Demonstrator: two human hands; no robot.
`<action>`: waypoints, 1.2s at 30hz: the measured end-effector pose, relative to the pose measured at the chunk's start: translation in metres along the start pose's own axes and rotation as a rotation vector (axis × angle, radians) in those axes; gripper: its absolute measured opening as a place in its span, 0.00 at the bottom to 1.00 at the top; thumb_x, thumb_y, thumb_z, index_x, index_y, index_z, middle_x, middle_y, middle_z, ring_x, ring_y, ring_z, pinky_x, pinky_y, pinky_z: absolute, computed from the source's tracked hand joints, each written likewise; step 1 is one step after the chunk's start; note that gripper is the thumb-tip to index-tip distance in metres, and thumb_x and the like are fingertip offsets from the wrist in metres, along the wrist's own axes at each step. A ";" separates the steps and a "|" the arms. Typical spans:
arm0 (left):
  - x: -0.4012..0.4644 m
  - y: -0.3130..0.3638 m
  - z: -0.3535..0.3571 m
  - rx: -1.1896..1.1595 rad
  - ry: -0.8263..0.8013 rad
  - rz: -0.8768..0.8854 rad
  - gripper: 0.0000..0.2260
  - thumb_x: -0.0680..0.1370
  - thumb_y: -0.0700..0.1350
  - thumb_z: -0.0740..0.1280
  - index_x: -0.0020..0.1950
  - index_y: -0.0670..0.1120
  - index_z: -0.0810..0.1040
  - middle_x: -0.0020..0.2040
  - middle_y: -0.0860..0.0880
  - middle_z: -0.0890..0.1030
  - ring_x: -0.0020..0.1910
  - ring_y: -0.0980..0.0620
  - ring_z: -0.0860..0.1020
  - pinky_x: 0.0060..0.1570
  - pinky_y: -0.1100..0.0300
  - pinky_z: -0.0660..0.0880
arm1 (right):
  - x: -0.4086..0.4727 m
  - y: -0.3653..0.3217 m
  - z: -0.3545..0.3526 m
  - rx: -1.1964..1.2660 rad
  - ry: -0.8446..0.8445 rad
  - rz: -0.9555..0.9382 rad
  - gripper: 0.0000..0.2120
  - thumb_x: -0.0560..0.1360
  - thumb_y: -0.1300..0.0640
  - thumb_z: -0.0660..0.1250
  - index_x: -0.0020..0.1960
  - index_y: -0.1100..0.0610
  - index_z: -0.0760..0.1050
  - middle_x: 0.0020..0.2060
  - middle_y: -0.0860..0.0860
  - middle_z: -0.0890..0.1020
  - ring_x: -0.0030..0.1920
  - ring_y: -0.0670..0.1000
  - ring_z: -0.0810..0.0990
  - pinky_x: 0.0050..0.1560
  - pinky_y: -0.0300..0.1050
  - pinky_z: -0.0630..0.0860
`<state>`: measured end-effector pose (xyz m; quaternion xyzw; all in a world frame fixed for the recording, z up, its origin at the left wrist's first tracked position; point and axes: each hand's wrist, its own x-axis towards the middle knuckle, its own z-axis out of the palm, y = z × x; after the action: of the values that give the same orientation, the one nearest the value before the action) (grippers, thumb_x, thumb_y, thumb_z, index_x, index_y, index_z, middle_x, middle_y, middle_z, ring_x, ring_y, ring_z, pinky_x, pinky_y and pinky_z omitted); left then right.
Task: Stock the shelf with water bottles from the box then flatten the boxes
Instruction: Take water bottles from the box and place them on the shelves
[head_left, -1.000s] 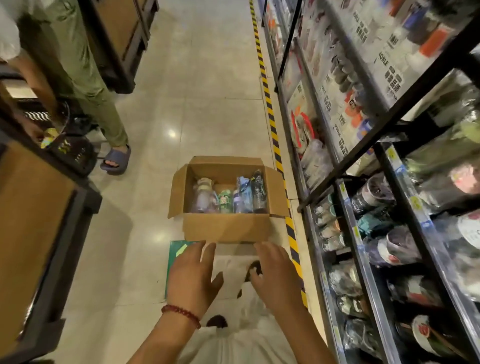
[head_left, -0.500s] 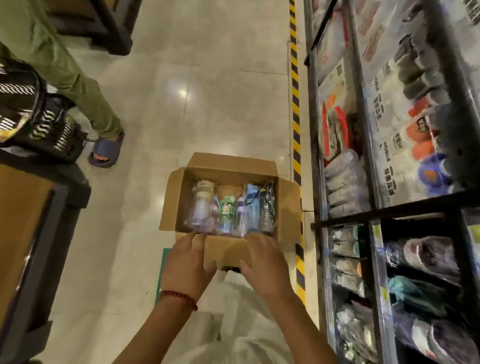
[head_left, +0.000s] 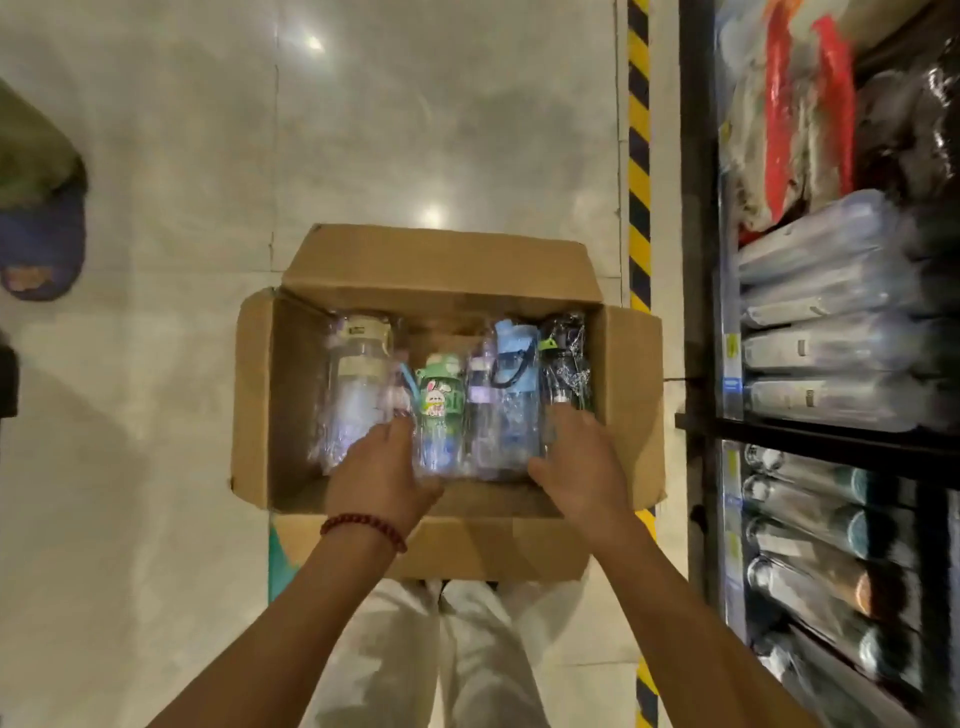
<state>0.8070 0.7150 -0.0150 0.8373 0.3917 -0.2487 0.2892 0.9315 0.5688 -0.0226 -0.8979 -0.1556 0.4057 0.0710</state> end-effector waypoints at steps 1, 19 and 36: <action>0.018 0.000 0.017 -0.014 -0.035 -0.002 0.29 0.72 0.54 0.70 0.70 0.49 0.65 0.65 0.48 0.73 0.62 0.48 0.73 0.57 0.54 0.72 | 0.017 0.008 0.011 0.018 0.007 0.058 0.24 0.68 0.55 0.73 0.60 0.58 0.70 0.56 0.57 0.74 0.56 0.58 0.73 0.52 0.51 0.74; 0.163 0.008 0.208 -0.847 -0.172 -0.321 0.32 0.67 0.50 0.76 0.64 0.46 0.62 0.58 0.50 0.72 0.55 0.51 0.73 0.52 0.59 0.72 | 0.151 0.079 0.129 0.402 0.055 0.462 0.44 0.63 0.38 0.75 0.68 0.63 0.67 0.62 0.58 0.75 0.62 0.58 0.74 0.62 0.49 0.71; 0.121 -0.009 0.142 -0.909 -0.329 -0.448 0.56 0.52 0.59 0.76 0.74 0.40 0.58 0.71 0.41 0.67 0.68 0.42 0.68 0.65 0.48 0.68 | 0.107 0.054 0.116 0.890 -0.148 0.343 0.48 0.68 0.49 0.75 0.77 0.58 0.50 0.74 0.56 0.60 0.72 0.57 0.62 0.61 0.46 0.65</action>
<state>0.8417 0.6854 -0.1968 0.4734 0.5786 -0.2376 0.6202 0.9231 0.5537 -0.1889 -0.7618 0.1789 0.5014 0.3692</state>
